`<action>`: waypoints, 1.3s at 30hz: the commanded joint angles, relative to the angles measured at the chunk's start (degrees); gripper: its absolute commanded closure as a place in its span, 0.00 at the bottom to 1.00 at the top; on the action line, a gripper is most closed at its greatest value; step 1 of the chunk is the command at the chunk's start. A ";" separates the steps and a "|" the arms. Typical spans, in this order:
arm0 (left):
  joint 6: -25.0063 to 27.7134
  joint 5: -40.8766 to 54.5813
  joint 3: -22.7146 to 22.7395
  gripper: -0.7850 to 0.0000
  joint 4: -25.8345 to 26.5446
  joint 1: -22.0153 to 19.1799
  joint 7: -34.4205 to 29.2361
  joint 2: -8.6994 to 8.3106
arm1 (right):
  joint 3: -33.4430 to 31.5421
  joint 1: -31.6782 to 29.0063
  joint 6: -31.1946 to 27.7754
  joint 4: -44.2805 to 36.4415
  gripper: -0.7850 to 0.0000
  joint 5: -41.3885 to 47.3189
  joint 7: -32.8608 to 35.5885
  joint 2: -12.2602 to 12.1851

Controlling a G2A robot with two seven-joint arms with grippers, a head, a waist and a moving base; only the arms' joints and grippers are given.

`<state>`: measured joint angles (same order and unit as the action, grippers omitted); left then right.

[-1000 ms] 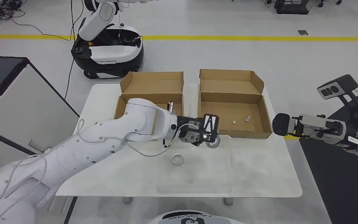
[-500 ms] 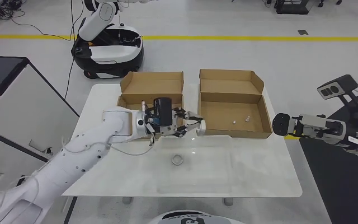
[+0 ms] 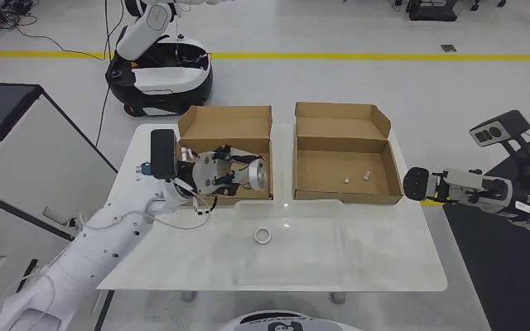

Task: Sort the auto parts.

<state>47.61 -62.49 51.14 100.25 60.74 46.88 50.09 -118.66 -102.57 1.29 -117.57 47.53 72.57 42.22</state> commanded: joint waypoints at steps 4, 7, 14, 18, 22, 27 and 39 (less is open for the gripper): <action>1.22 -1.82 1.71 1.00 -0.95 0.12 8.09 0.59 | 0.00 0.00 0.00 0.00 0.00 0.00 0.00 0.00; 0.69 -0.94 2.68 1.00 0.45 0.32 9.09 0.86 | 0.00 0.00 0.00 0.00 0.00 0.00 0.00 0.00; -0.57 2.36 5.52 1.00 5.29 1.56 10.36 1.19 | 0.00 0.00 0.00 0.00 0.00 0.00 0.00 0.00; -1.17 4.38 7.14 1.00 8.02 2.53 10.97 1.40 | 0.00 0.00 0.00 0.00 0.00 0.00 0.00 0.00; -1.39 6.17 8.71 1.00 10.90 3.89 11.19 1.59 | 0.00 0.00 0.00 0.00 0.00 0.00 0.00 0.00; -0.31 5.47 10.44 1.00 12.32 5.66 10.11 1.74 | 0.00 0.00 0.00 0.00 0.00 0.00 0.00 0.00; 4.09 -2.24 11.91 1.00 8.37 9.15 2.92 1.86 | 0.00 0.00 0.00 0.00 0.00 0.00 0.00 0.00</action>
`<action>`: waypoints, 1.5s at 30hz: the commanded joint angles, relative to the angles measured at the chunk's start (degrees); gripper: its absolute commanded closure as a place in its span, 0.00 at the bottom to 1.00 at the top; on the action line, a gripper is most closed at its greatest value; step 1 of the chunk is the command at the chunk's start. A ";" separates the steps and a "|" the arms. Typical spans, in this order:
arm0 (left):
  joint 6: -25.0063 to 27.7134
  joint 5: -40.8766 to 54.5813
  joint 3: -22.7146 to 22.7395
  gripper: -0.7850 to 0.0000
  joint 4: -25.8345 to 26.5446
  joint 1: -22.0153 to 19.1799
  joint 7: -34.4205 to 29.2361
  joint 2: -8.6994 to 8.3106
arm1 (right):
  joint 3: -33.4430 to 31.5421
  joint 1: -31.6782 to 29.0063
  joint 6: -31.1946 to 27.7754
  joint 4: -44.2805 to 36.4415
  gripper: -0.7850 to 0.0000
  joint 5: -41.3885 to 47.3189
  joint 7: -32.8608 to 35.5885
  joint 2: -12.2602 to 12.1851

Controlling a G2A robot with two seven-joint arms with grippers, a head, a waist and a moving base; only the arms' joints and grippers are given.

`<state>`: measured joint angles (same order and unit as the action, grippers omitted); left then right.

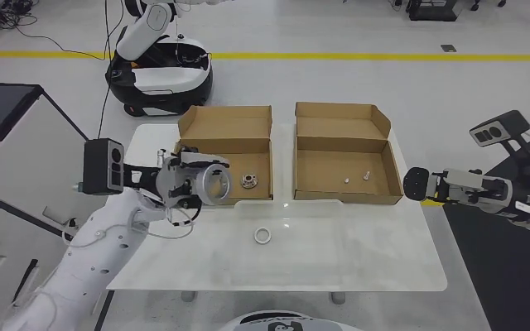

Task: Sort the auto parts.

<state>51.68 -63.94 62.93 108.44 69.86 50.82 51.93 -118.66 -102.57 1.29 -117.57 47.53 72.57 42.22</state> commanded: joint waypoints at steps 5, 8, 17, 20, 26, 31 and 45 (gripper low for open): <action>0.72 0.96 0.66 1.00 1.58 0.73 1.07 0.49 | 0.00 0.00 0.00 0.00 0.00 0.00 0.00 0.00; -0.54 4.06 0.76 1.00 3.56 0.92 2.33 0.93 | 0.00 0.00 0.00 0.00 0.00 0.00 0.00 0.00; -0.79 12.01 2.23 1.00 5.97 1.15 2.58 2.21 | 0.00 0.00 0.00 0.00 0.00 0.00 0.00 0.00; 0.44 13.47 3.39 1.00 6.09 1.13 1.36 2.65 | 0.00 0.00 0.00 0.00 0.00 0.00 0.00 0.00; 3.05 12.58 5.17 1.00 3.90 1.89 -1.26 3.43 | 0.00 0.00 0.00 0.00 0.00 0.00 0.00 0.00; 5.57 7.62 6.00 1.00 1.45 1.96 -3.79 3.87 | 0.00 0.00 0.00 0.00 0.00 0.00 0.00 0.00; 5.27 5.48 5.75 1.00 2.45 1.79 -3.49 4.83 | 0.00 0.00 0.00 0.00 0.00 0.00 0.00 0.00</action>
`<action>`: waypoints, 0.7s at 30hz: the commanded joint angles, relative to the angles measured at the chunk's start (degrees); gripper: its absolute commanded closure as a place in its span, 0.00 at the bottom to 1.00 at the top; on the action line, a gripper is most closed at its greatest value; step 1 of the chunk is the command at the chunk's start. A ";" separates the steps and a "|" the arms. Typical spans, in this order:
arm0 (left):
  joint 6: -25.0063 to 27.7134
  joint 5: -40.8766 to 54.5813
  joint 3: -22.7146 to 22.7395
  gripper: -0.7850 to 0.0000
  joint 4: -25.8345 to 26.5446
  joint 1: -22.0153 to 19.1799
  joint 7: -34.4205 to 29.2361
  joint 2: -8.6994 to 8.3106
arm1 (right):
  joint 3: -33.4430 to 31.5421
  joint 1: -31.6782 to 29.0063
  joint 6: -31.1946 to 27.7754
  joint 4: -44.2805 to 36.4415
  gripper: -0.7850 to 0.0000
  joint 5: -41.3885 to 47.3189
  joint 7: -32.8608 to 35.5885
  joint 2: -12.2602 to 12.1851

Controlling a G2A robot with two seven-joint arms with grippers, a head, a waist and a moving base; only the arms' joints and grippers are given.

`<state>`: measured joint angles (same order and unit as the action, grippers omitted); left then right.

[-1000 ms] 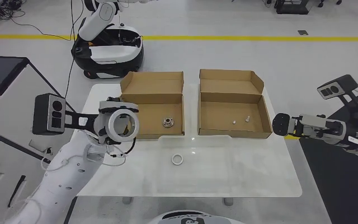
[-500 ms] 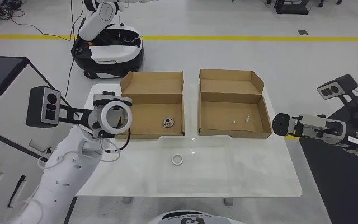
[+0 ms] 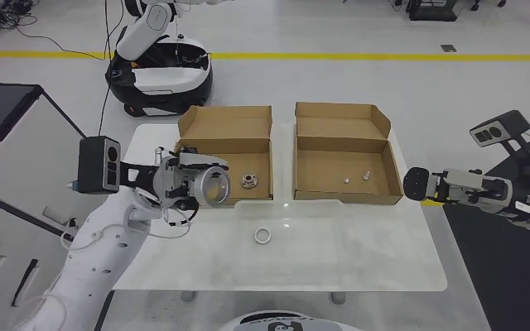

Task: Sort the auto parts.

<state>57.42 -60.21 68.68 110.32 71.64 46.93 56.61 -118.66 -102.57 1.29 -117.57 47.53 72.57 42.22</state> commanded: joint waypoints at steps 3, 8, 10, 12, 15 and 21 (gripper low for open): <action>-0.58 3.98 0.45 1.00 1.58 -0.11 0.51 0.52 | 0.00 0.00 0.00 0.00 0.00 0.00 0.00 0.00; -0.23 5.04 1.57 1.00 2.36 -0.04 0.16 1.15 | 0.00 0.00 0.00 0.00 0.00 0.00 0.00 0.00; -0.04 5.38 1.82 1.00 2.51 0.06 -0.02 1.43 | 0.00 0.00 0.00 0.00 0.00 0.00 0.00 0.00; 0.29 5.22 2.15 1.00 2.52 -0.02 -0.35 1.70 | 0.00 0.00 0.00 0.00 0.00 0.00 0.00 0.00; 0.58 3.44 1.97 1.00 1.21 -0.38 -0.65 2.01 | 0.00 0.00 0.00 0.00 0.00 0.00 0.00 0.00; 0.58 -5.39 -0.30 1.00 -4.30 -2.97 -5.70 1.47 | 0.00 0.00 0.00 0.00 0.00 0.00 0.00 0.00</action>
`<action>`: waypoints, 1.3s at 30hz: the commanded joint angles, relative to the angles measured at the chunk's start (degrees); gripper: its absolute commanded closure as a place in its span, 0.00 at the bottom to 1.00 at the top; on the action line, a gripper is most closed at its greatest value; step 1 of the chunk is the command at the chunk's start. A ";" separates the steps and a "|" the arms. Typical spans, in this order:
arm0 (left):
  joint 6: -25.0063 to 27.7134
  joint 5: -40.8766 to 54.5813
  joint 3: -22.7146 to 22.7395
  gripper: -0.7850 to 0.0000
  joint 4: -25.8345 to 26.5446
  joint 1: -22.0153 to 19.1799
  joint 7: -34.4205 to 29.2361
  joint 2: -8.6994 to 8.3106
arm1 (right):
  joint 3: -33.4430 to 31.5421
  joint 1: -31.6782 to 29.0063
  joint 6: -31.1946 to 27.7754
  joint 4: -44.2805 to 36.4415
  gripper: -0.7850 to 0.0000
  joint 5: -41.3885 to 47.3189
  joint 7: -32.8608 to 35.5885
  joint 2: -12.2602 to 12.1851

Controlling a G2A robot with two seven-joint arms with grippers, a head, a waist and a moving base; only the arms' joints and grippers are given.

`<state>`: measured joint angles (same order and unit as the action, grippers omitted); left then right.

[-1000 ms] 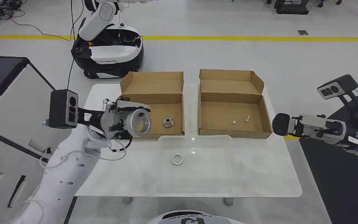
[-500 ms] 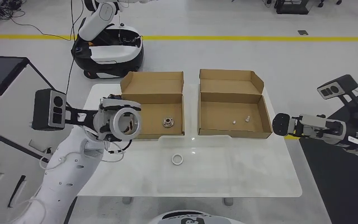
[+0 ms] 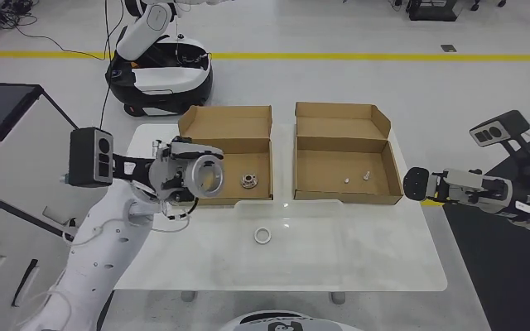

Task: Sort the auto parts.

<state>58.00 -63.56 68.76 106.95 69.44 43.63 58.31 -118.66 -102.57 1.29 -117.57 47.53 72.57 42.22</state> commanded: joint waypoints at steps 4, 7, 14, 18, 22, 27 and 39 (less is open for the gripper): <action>0.00 -7.48 -2.24 1.00 -2.25 -3.86 -10.73 -1.40 | 0.00 0.00 0.00 0.00 0.00 0.00 0.00 0.00; 0.00 -9.37 -4.19 1.00 -2.96 -6.94 -18.17 -2.41 | 0.00 0.00 0.00 0.00 0.00 0.00 0.00 0.00; 0.00 -2.45 -12.96 1.00 -7.07 -19.76 -35.05 -3.41 | 0.00 0.00 0.00 0.00 0.00 0.00 0.00 0.00; 0.00 1.93 -19.02 1.00 -11.85 -29.00 -47.19 -3.25 | 0.00 0.00 0.00 0.00 0.00 0.00 0.00 0.00; 0.00 2.30 -24.85 1.00 -15.64 -36.74 -57.70 -2.86 | 0.00 0.00 0.00 0.00 0.00 0.00 0.00 0.00; 0.00 0.38 -30.52 1.00 -19.11 -42.40 -65.00 -2.35 | 0.00 0.00 0.00 0.00 0.00 0.00 0.00 0.00; 0.00 -9.04 -39.06 1.00 -27.71 -44.83 -71.64 -1.77 | 0.00 0.00 0.00 0.00 0.00 0.00 0.00 0.00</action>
<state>58.00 -71.70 30.37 80.19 24.55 -27.99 56.43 -118.66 -102.57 1.29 -117.57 47.53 72.57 42.22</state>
